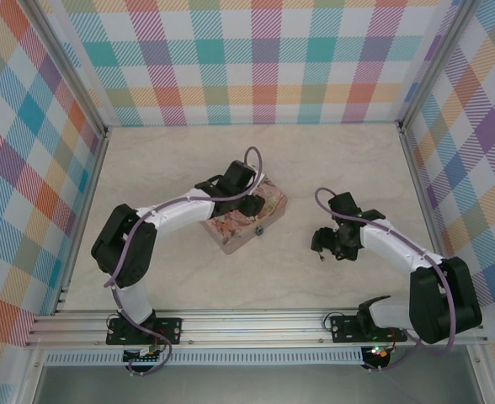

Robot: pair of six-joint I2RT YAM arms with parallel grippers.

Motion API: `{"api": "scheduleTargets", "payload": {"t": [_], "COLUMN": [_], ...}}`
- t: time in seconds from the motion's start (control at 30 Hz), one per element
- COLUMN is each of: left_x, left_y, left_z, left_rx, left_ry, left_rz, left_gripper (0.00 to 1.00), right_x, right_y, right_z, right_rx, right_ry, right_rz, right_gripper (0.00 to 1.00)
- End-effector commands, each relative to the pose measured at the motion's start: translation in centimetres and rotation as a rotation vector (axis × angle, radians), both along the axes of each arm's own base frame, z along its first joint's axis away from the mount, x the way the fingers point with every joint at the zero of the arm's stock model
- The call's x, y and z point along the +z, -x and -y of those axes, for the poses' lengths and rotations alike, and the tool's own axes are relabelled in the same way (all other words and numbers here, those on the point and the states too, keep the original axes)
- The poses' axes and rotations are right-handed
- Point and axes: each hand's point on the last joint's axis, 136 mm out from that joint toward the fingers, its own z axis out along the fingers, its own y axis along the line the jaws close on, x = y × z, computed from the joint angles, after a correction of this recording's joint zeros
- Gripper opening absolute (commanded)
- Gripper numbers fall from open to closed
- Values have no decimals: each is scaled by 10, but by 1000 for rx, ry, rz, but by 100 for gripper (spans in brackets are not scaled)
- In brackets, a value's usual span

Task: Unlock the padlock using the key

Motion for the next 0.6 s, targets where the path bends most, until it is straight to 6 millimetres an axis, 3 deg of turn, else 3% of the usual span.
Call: {"api": "scheduleTargets", "payload": {"t": [0.0,0.27,0.57], "left_x": [-30,-12,60], "left_y": [-2,-22,-20], "left_z": [-18,-10,0], "left_rx": [-43,-85,-74], "left_ry": [-76,-11,143], "left_rz": [-71,-58,23], "left_gripper": [62,63,69], "right_x": [-6,-16,-26], "right_y": [11,13,13], "right_z": [-6,-14,-15], "right_rx": [-4,8,12], "right_ry": [-20,-17,12], "right_rz": [-59,-92,-113], "right_gripper": [68,47,33]}}
